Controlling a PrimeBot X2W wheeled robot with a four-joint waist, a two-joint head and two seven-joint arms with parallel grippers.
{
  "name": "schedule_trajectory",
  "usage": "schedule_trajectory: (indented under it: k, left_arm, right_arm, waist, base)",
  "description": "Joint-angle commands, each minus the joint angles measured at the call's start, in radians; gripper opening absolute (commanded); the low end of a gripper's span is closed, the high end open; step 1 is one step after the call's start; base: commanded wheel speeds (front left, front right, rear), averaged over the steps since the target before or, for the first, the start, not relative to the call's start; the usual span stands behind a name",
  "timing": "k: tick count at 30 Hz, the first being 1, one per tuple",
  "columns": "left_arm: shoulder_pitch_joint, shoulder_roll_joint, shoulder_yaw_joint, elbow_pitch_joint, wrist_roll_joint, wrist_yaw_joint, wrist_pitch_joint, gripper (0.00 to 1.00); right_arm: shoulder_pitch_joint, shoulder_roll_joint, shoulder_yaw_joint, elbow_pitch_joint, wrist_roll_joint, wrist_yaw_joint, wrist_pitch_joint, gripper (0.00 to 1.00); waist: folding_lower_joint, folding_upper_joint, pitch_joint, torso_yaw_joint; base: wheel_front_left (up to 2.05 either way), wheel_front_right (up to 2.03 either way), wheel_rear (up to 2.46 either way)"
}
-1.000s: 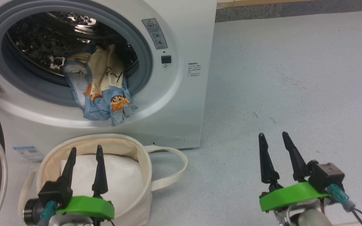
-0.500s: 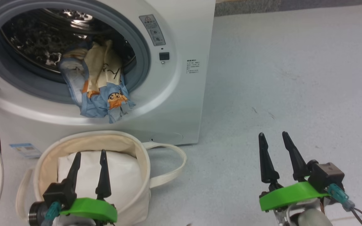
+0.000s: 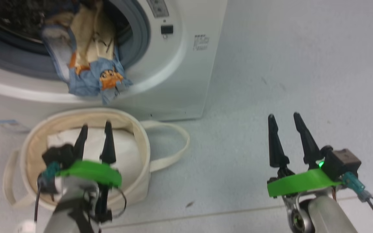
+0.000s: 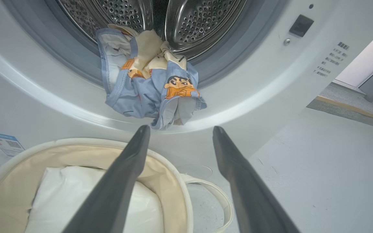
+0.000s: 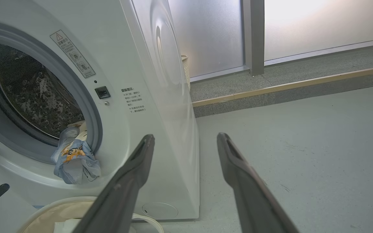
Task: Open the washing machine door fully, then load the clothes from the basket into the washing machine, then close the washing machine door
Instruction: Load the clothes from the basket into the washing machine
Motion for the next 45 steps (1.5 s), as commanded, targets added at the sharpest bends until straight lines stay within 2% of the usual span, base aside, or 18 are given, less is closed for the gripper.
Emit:
schedule_trajectory:
  k: [1, 11, 19, 23, 30, 35, 42, 43, 44, 45]
  left_arm:
    - [-0.073, 0.012, 0.028, 0.007, -0.008, -0.015, -0.005, 1.0]
    - [-0.393, 0.014, 0.028, 0.193, 0.122, -0.024, -0.005, 1.0]
    - [-0.556, 0.014, 0.049, 0.321, 0.158, -0.011, -0.005, 1.0]
    - [-0.613, 0.014, 0.057, 0.417, 0.174, 0.046, -0.005, 1.0]
    - [-0.654, 0.021, 0.098, 0.477, 0.178, 0.149, -0.005, 1.0]
    - [-0.663, 0.028, 0.133, 0.5, 0.164, 0.191, -0.005, 1.0]
    - [-0.694, 0.027, 0.183, 0.55, 0.117, 0.172, -0.005, 1.0]
    - [-0.698, 0.027, 0.188, 0.544, 0.112, 0.164, -0.005, 0.04]
    - [-0.701, 0.027, 0.197, 0.54, 0.104, 0.154, -0.005, 0.0]
    - [-0.703, 0.027, 0.201, 0.538, 0.1, 0.144, -0.005, 0.0]
  right_arm:
    - [-0.042, 0.003, 0.021, -0.039, -0.006, 0.001, -0.012, 1.0]
    - [-0.138, 0.003, 0.031, -0.078, 0.004, 0.001, -0.012, 1.0]
    - [-0.176, 0.003, 0.041, -0.085, 0.018, 0.001, -0.012, 1.0]
    - [-0.184, 0.003, 0.045, -0.087, 0.021, 0.001, -0.012, 1.0]
    - [-0.188, 0.003, 0.051, -0.089, 0.023, 0.001, -0.012, 1.0]
    - [-0.191, 0.003, 0.055, -0.09, 0.022, 0.001, -0.012, 1.0]
    - [-0.196, 0.003, 0.055, -0.09, 0.015, 0.001, -0.012, 1.0]
    - [-0.197, 0.003, 0.054, -0.09, 0.014, 0.001, -0.012, 1.0]
    - [-0.198, 0.003, 0.052, -0.09, 0.015, 0.001, -0.012, 1.0]
    - [-0.198, 0.003, 0.052, -0.09, 0.014, 0.001, -0.012, 1.0]
  waist:
    - [-0.0001, 0.0001, 0.076, -0.001]
    - [-0.0001, 0.0001, 0.278, -0.03]
    - [-0.0001, 0.0001, 0.331, -0.054]
    - [-0.0001, 0.0001, 0.338, -0.062]
    - [-0.0001, 0.0001, 0.348, -0.065]
    - [-0.0001, 0.0001, 0.355, -0.062]
    - [-0.0001, 0.0001, 0.367, -0.055]
    - [-0.0001, 0.0001, 0.369, -0.053]
    - [-0.0001, 0.0001, 0.371, -0.051]
    - [-0.0001, 0.0001, 0.372, -0.049]
  base:
    - [0.0, 0.0, 0.0]
    - [0.0, 0.0, 0.0]
    - [0.0, 0.0, 0.0]
    - [0.0, 0.0, 0.0]
    - [0.0, 0.0, 0.0]
    - [0.0, 0.0, 0.0]
    - [0.0, 0.0, 0.0]
    - [0.0, 0.0, 0.0]
    - [0.0, 0.0, 0.0]
    - [0.0, 0.0, 0.0]
